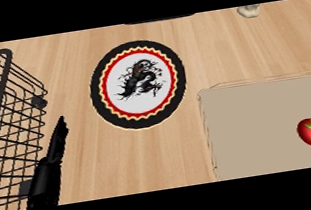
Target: Pick the tomato from the tray and place it in the plate
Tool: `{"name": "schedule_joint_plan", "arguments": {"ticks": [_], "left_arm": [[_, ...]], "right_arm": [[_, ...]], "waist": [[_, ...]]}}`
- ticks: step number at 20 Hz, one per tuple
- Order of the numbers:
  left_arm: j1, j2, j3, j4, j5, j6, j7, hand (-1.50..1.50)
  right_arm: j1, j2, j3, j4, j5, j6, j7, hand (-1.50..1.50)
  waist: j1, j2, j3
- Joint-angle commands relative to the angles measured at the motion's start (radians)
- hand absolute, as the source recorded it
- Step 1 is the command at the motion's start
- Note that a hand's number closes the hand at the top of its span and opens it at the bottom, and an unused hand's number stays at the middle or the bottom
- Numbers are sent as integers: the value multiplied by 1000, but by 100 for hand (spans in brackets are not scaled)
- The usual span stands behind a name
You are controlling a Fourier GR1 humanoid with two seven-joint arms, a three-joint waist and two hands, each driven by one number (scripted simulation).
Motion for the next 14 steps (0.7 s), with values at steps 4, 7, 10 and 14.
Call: {"name": "schedule_joint_plan", "arguments": {"ticks": [4, 7, 10, 14], "left_arm": [[-60, 152, 181, 106, 24, -61, -21, 0], [-24, 125, 160, 124, -6, -36, -67, 0], [-54, 132, 176, 107, 9, -51, -29, 0], [-28, 141, 188, 121, 37, -86, -74, 0]], "right_arm": [[-50, 8, 45, 86, 63, 46, -82, -150], [-19, 38, 83, 81, 114, 29, -108, -150], [-64, 55, 117, 136, 161, 22, -99, -150], [-77, 91, 138, 204, 225, -29, -166, -150]], "waist": [[-6, 10, -11], [-13, 8, -12], [-6, 10, -11], [-4, 10, -11]]}}
